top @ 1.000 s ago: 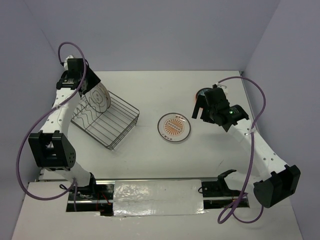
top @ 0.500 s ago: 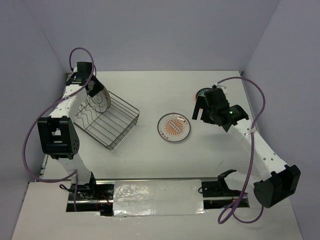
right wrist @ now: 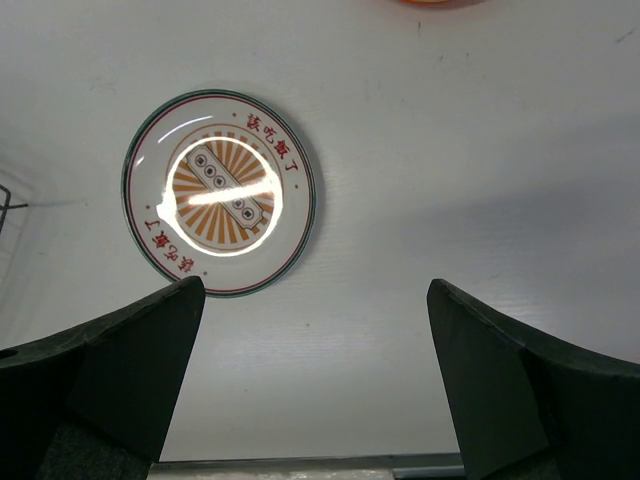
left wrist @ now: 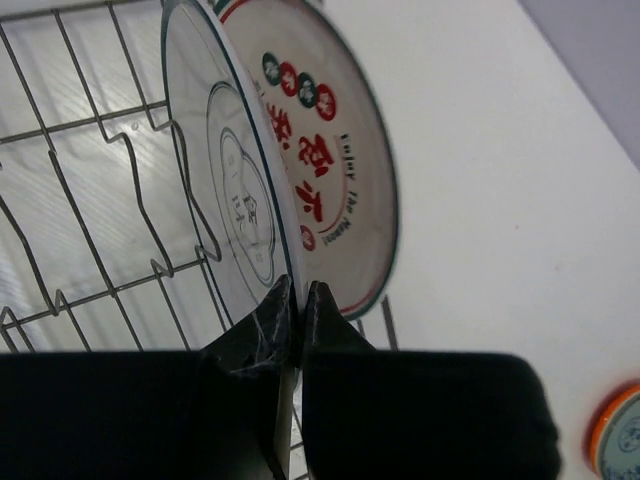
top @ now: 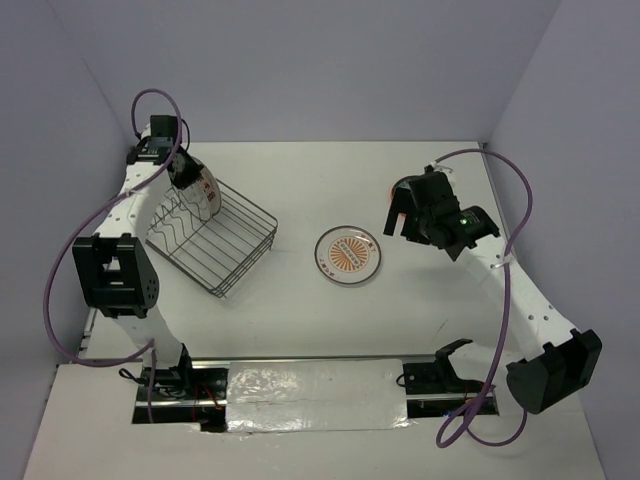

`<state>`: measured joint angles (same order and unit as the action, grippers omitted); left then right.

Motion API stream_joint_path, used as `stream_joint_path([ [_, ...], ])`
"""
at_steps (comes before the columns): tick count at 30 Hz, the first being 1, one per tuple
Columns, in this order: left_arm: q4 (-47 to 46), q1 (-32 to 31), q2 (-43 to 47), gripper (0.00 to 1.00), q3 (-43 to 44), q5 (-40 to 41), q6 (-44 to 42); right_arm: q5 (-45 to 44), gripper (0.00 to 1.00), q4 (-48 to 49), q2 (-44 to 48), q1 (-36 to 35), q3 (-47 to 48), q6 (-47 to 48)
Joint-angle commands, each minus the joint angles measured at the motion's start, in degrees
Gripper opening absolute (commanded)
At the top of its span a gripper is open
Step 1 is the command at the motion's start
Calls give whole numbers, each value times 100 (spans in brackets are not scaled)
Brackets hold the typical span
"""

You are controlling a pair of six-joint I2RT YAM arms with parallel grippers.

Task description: Unload the plates from the dish rack

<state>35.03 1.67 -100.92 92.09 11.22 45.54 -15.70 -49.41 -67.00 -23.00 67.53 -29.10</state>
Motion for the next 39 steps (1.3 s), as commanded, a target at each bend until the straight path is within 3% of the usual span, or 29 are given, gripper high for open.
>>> stream_joint_path([
  [1,379,-53,354,0,992,11,166,32,100,-42,-6,-55,357,-78],
  [7,1375,-123,187,0,2830,56,-571,340,100,-200,-129,-38,901,-96],
  [9,1201,-421,257,0,3138,-380,-1281,680,100,-385,-277,59,1479,-87],
  [11,649,-973,354,0,3226,-770,-2911,1494,100,-622,-488,382,2207,-113],
  [12,498,-1263,389,0,3201,-727,-2919,1857,100,-623,-568,524,2482,-148],
  [13,209,-2005,511,0,3018,-614,-3972,2148,100,-745,-655,690,2746,-201],
  [15,-283,-2835,740,0,2457,-77,-5172,2675,100,-807,-883,1200,3484,-341],
  [16,-582,-3553,1098,0,2019,-233,-6509,3200,100,-755,-946,1367,3652,-376],
  [17,-1141,-3969,1301,0,1118,-269,-7166,3405,100,-737,-1016,1595,3923,-403],
  [18,-1617,-4347,1477,0,622,461,-7704,3555,100,-728,-1095,1676,4039,-455],
  [19,-2257,-5099,1845,0,25,964,-8788,3818,100,-763,-1261,1711,4110,-465],
  [20,-3325,-5446,2014,0,-1086,1274,-9451,3907,100,-833,-1350,1781,4180,-456],
  [21,-3979,-5702,2146,0,-1602,1756,-10607,3969,100,-877,-1429,1834,4146,-439],
  [22,-4578,-6122,2330,0,-2494,1926,-11036,4057,100,-947,-1491,1852,4059,-430],
  [23,-5019,-6257,2384,0,-2782,2014,-11345,4066,100,-948,-1474,1861,3762,-438],
  [24,-5362,-6371,2402,0,-2933,2076,-11496,4067,100,-878,-1395,1870,3524,-412],
  [28,-5259,-6898,2542,0,-3249,2156,-11409,4119,100,-395,-1026,1879,2460,-360],
  [31,-5875,-7207,2586,0,-3627,2357,-11743,4207,99,-237,-973,1887,1862,-245],
  [35,-5858,-7418,2525,0,-3593,2402,-11603,4567,94,238,-955,1887,1036,-227],
  [36,-5867,-7470,2473,0,-3576,2411,-11498,4768,89,482,-955,1887,921,-236],
  [37,-5858,-7488,2446,0,-3532,2420,-11454,4891,64,606,-955,1887,833,-262],
  [39,-5850,-7488,2332,3,-3479,2516,-11218,5216,39,1149,-833,1887,517,-438],
])
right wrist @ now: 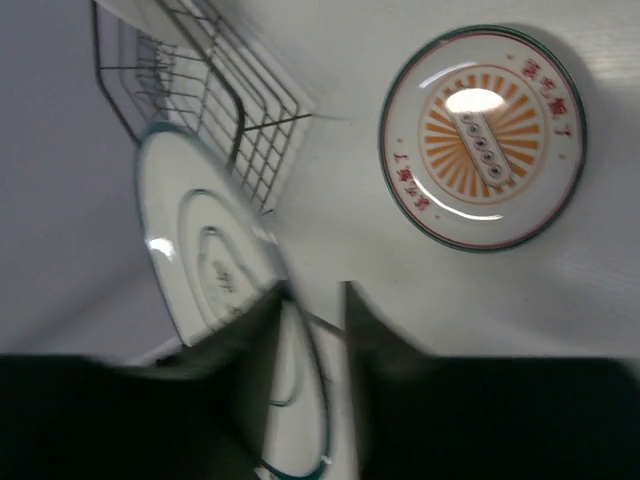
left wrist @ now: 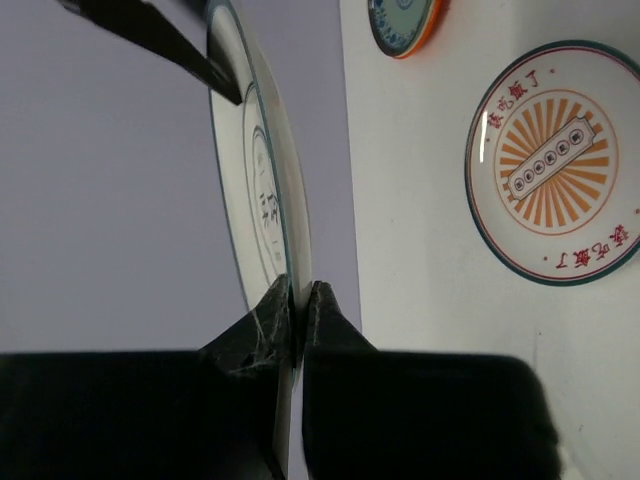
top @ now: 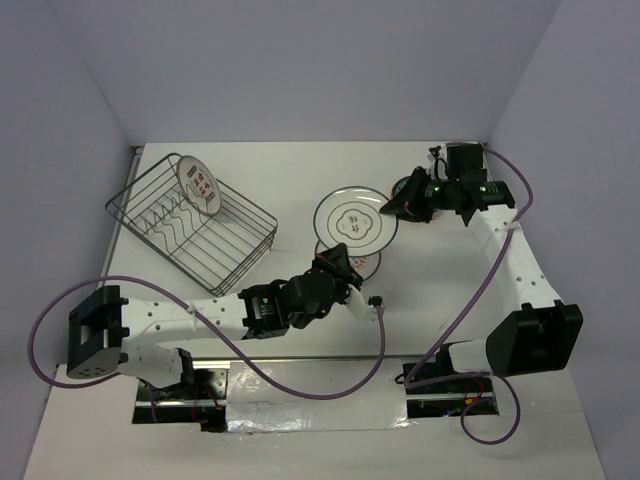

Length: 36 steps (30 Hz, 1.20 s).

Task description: Unload the plates from the dish rack

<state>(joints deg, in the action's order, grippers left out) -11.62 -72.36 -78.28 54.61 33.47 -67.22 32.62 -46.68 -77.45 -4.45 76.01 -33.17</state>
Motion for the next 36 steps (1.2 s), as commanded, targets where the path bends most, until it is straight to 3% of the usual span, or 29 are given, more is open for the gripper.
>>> stream_joint_path([
  [1,-1089,-86,24,11,365,326,147,377,0,984,274,32,-384,-93],
  [3,-922,2,-73,32,436,562,514,-8,0,1081,379,49,-446,-155],
  [4,-860,55,-73,33,497,642,682,-88,0,1143,406,84,-533,-155],
  [6,-475,309,-21,51,629,766,1402,-221,0,1458,502,190,-735,-233],
  [7,-282,397,14,86,656,792,1631,-239,0,1634,538,251,-1024,-304],
  [8,112,485,58,99,700,862,2103,-282,0,1844,581,269,-1174,-330],
  [11,859,950,295,99,805,933,3105,-282,0,3080,687,304,-1842,-454],
  [13,1387,1126,480,99,937,976,3538,-737,0,3374,653,322,-2254,-410],
  [16,2346,1723,822,99,1139,725,4724,-907,0,4218,477,322,-2756,-357],
  [17,2479,1943,928,100,1183,696,5501,-802,0,4419,233,322,-2828,-314],
  [20,3146,3188,1192,99,1604,196,6632,-906,0,4963,-138,313,-3030,-295],
  [22,3619,3613,1140,99,2017,116,7177,-916,0,5072,-305,304,-3066,-252],
  [24,4234,4359,685,99,2821,-51,7888,-871,2,5169,-499,226,-3039,-173],
  [25,5012,4623,456,100,3140,-147,8422,-915,5,5160,-534,95,-3031,-120],
  [26,5385,5156,-51,99,3761,-418,8636,-994,8,5142,-604,6,-3013,-41],
  [27,5685,5431,-291,100,4020,-664,8830,-1116,22,5029,-631,-90,-2917,99],
  [30,6197,6206,-890,100,4497,-1456,9419,-1765,49,4590,-631,-626,-2776,441],
  [34,5699,6944,-952,99,4138,-2063,10342,-2943,60,3371,-613,-1425,-2609,558],
  [36,5583,7025,-1022,99,4067,-2056,10553,-3287,69,2982,-552,-1488,-2591,312],
])
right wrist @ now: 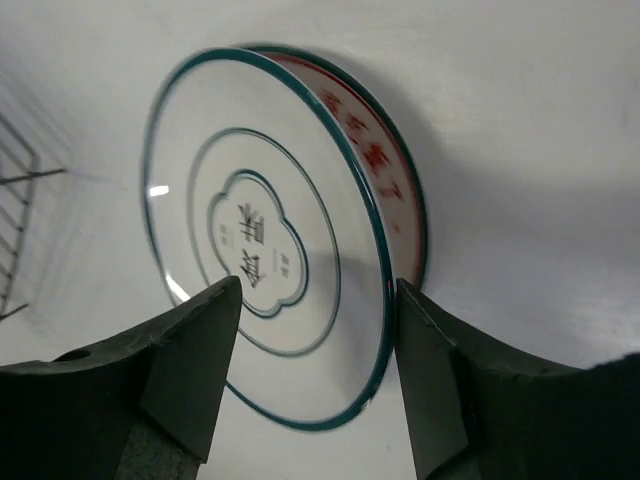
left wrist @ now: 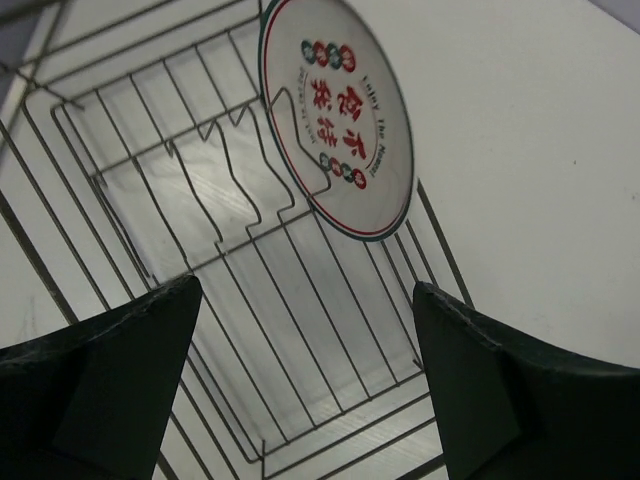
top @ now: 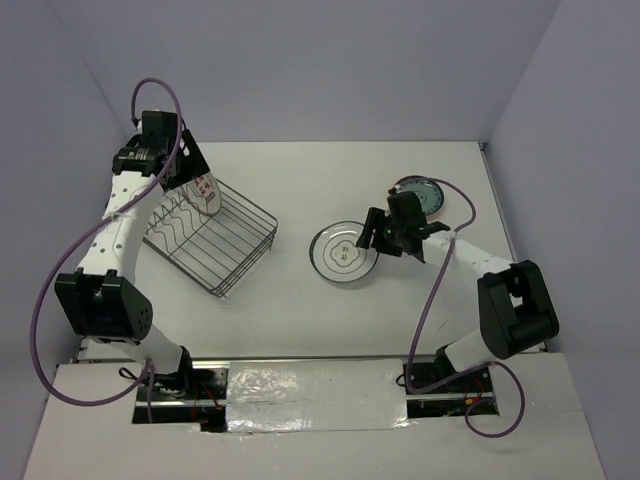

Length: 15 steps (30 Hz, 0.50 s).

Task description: Unload the plates from the dish rack

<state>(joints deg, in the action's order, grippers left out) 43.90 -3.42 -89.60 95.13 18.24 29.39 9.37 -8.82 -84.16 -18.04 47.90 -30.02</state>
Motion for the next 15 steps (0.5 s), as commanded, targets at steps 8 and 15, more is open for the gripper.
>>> stream_joint_path([
  [8,-161,131,-242,100,225,-163,1288,-3361,99,-3643,979,-446,1132,-505],
  [15,-479,131,-969,96,619,-155,1816,-2758,100,-3909,1805,-463,1652,31],
])
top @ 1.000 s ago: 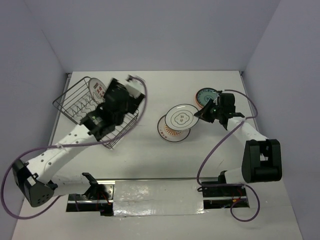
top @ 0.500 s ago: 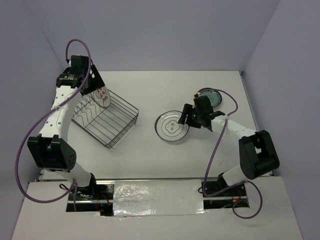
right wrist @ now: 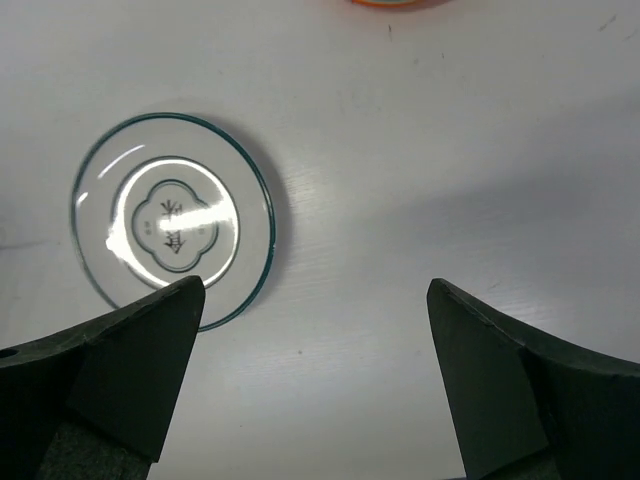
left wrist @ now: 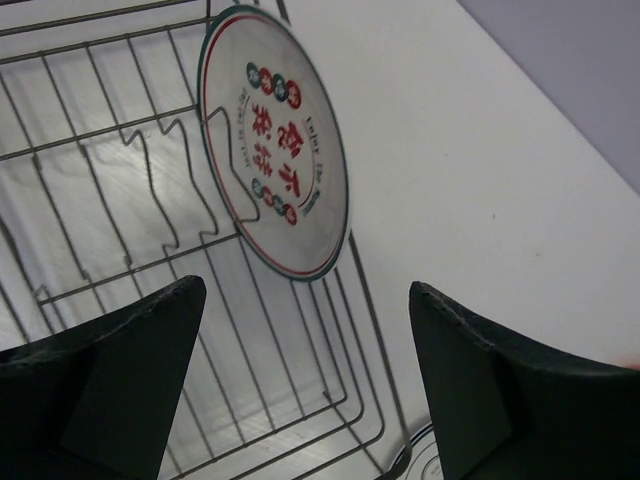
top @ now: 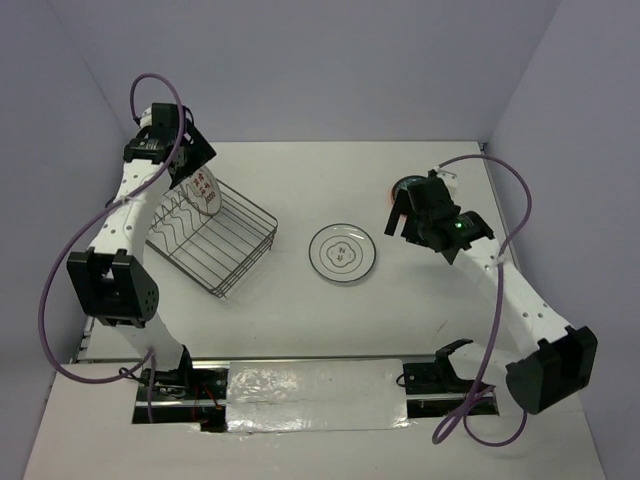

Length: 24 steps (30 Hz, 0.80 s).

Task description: Unload the plates from the dish rack

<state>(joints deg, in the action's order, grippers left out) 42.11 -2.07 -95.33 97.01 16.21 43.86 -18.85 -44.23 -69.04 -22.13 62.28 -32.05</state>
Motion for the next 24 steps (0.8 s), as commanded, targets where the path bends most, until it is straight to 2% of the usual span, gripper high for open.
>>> stream_joint_path([
  [1,-300,-4,-503,94,511,84,404,66,100,-376,329,-55,232,243],
  [4,-387,-4,-1012,88,931,163,413,496,100,-271,391,-81,188,375],
  [10,139,-48,-2129,61,2005,322,351,611,100,-385,312,-204,153,507],
  [14,97,-83,-2095,46,1699,410,422,497,100,-473,312,-230,258,586],
  [15,70,-83,-2043,38,1594,401,439,453,100,-499,303,-222,284,604],
  [20,245,-75,-2148,29,1759,330,396,417,100,-596,241,-230,592,639],
  [23,429,-83,-2122,0,1970,322,413,417,100,-683,233,-222,759,630],
  [24,421,-92,-2052,0,1979,356,431,417,100,-701,233,-222,820,613],
])
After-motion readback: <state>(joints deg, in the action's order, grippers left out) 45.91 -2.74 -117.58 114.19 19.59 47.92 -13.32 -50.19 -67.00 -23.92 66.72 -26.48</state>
